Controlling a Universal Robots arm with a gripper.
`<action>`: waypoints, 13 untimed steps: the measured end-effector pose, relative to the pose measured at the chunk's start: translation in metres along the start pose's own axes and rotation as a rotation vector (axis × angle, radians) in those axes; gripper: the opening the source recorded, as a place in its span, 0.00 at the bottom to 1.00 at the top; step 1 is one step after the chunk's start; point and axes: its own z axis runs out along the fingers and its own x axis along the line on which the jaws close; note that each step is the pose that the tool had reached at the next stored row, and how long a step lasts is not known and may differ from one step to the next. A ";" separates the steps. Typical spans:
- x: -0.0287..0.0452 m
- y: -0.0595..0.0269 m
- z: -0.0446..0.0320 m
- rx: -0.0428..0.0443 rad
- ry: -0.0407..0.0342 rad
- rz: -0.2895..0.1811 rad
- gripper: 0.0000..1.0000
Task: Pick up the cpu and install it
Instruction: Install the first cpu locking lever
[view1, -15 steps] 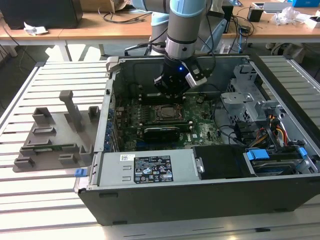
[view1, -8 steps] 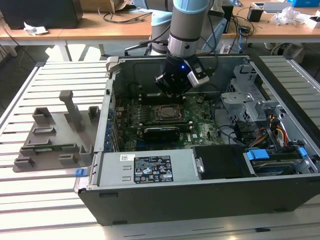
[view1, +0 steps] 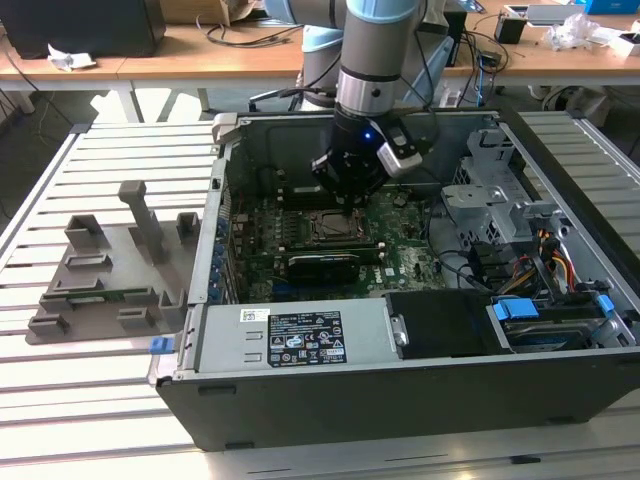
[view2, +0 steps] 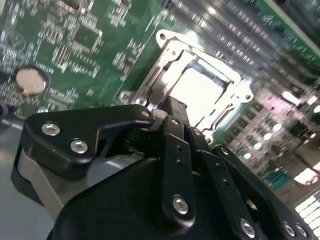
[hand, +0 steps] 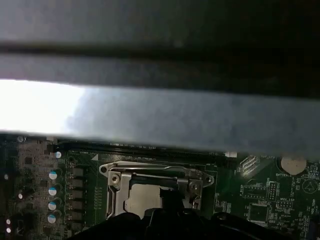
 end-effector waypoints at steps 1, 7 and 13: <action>0.0001 -0.0028 0.0002 0.0032 0.0002 0.000 0.11; 0.0006 -0.0081 -0.0005 0.0136 0.0010 0.001 0.11; 0.0015 -0.0088 -0.0113 0.0139 0.0010 0.001 0.11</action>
